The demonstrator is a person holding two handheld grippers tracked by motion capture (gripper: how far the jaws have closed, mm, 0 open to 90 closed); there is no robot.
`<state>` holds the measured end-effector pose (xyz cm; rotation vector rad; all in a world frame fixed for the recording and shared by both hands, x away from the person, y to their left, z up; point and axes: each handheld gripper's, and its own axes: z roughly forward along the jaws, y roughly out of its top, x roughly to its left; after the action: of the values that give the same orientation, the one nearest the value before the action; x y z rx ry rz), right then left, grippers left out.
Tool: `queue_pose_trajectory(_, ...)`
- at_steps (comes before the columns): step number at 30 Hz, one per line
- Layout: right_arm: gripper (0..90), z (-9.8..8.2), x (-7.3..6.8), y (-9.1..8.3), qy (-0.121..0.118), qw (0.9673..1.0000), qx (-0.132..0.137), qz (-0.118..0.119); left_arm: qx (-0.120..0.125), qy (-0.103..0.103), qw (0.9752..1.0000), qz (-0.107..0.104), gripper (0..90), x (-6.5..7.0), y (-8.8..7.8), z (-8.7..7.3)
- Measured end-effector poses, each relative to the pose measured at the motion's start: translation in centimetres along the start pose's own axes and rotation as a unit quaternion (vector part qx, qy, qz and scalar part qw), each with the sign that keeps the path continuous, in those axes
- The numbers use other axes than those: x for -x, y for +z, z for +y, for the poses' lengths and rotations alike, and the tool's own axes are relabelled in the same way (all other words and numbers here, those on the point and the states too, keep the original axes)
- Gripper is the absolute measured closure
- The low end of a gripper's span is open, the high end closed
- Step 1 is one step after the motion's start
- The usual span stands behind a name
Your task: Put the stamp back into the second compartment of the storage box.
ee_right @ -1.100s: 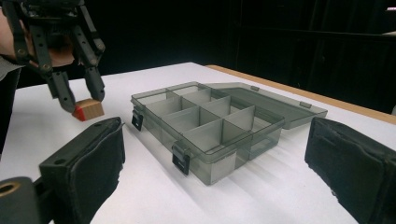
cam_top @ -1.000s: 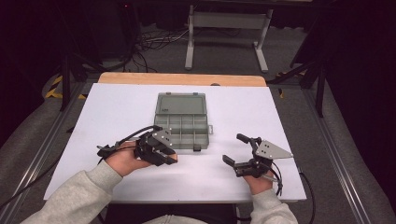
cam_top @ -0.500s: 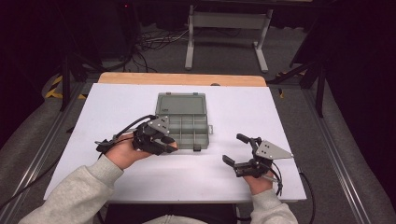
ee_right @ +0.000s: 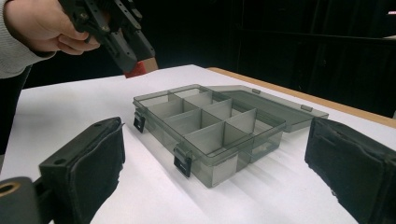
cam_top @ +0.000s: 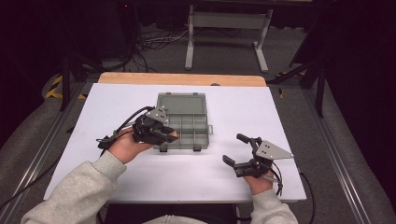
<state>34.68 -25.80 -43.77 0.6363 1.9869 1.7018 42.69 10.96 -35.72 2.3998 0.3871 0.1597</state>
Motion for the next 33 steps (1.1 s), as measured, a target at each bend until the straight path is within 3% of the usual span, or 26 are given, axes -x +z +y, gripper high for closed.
queue_pose_trajectory(20, 5.3, -0.1, 0.1, 0.0, 0.002, 1.0, 0.0, 0.0, 0.048, -0.055, 0.997, 0.024, 66.0, -2.9, -0.2, 0.9)
queue_pose_trajectory(33, 5.4, -0.1, 0.1, -0.1, 0.002, 1.0, 0.001, 0.001, 0.057, -0.082, 0.9938, 0.049, 66.0, -4.5, 0.4, 0.8)
